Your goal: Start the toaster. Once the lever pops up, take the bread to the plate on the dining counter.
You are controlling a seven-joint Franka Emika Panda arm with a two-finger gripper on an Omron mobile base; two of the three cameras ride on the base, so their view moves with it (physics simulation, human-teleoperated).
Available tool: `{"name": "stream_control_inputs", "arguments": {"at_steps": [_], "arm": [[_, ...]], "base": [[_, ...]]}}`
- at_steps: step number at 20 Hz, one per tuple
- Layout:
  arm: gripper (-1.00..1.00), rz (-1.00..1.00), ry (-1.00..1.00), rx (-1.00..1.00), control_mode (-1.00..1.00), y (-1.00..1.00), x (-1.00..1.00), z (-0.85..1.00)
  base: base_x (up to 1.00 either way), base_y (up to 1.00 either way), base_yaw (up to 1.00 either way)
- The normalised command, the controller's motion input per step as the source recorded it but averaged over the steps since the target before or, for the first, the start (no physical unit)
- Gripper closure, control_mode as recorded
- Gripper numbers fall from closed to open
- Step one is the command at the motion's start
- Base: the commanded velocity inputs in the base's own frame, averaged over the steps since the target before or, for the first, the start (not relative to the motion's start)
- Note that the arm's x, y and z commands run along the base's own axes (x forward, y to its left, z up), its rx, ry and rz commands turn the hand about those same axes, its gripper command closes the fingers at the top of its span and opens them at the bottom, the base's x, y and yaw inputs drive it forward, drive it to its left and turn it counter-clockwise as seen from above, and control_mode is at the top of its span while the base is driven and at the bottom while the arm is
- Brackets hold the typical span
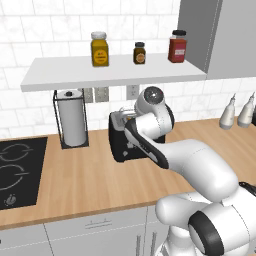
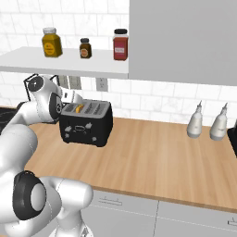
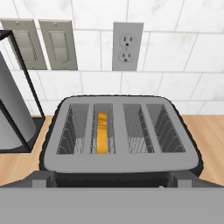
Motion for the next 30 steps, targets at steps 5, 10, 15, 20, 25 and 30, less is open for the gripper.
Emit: {"name": "stream_control_inputs", "arguments": {"at_steps": [5, 10, 15, 20, 25, 30], "arm": [[-1.0, 0.0, 0.0, 0.0, -1.0, 0.0, 0.0, 0.0], [-1.0, 0.0, 0.0, 0.0, -1.0, 0.0, 0.0, 0.0], [-1.0, 0.0, 0.0, 0.0, -1.0, 0.0, 0.0, 0.0], [-1.0, 0.0, 0.0, 0.0, -1.0, 0.0, 0.0, 0.0], [-1.0, 0.0, 0.0, 0.0, -1.0, 0.0, 0.0, 0.0], [-1.0, 0.0, 0.0, 0.0, -1.0, 0.0, 0.0, 0.0]], "base": [[0.0, 0.0, 0.0], [0.0, 0.0, 0.0], [0.0, 0.0, 0.0], [0.0, 0.0, 0.0], [0.0, 0.0, 0.0], [0.0, 0.0, 0.0]]}}
